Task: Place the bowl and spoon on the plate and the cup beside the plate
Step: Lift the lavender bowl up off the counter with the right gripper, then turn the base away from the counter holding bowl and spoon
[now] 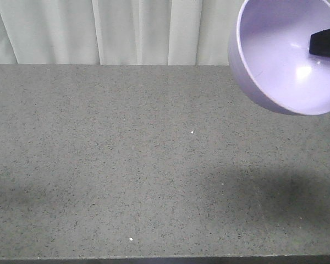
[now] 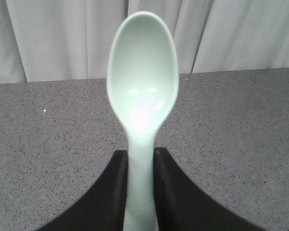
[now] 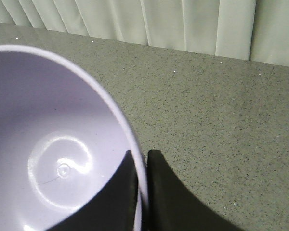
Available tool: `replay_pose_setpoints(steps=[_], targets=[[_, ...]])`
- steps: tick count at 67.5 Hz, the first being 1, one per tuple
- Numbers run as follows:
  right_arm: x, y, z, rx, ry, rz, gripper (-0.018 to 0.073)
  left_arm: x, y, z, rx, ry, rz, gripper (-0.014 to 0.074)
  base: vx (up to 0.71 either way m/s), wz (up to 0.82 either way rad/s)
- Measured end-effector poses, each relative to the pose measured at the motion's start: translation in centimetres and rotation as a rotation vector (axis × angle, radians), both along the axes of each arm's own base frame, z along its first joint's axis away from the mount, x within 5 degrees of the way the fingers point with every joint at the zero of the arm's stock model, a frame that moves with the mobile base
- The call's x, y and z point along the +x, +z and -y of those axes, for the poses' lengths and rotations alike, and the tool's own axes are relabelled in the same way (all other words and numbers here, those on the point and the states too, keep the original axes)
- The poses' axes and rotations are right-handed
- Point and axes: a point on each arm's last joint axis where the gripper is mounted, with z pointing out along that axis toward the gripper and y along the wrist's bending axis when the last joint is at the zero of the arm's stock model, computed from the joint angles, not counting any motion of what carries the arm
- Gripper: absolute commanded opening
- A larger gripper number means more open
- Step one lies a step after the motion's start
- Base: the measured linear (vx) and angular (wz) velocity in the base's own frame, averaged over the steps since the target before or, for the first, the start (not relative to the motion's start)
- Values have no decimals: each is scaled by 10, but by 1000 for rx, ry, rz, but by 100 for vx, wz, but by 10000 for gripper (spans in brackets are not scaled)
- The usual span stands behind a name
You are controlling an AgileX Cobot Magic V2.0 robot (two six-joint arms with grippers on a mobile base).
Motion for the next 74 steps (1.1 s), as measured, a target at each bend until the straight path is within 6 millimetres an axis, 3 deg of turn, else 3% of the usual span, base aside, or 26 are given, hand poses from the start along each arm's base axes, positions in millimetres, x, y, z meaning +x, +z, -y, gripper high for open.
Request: replay_pose_setpoints(steps=[74], targets=[[-1, 1, -1, 5, 3, 3, -6, 0, 0, 0, 0, 0, 1, -8, 0, -1]])
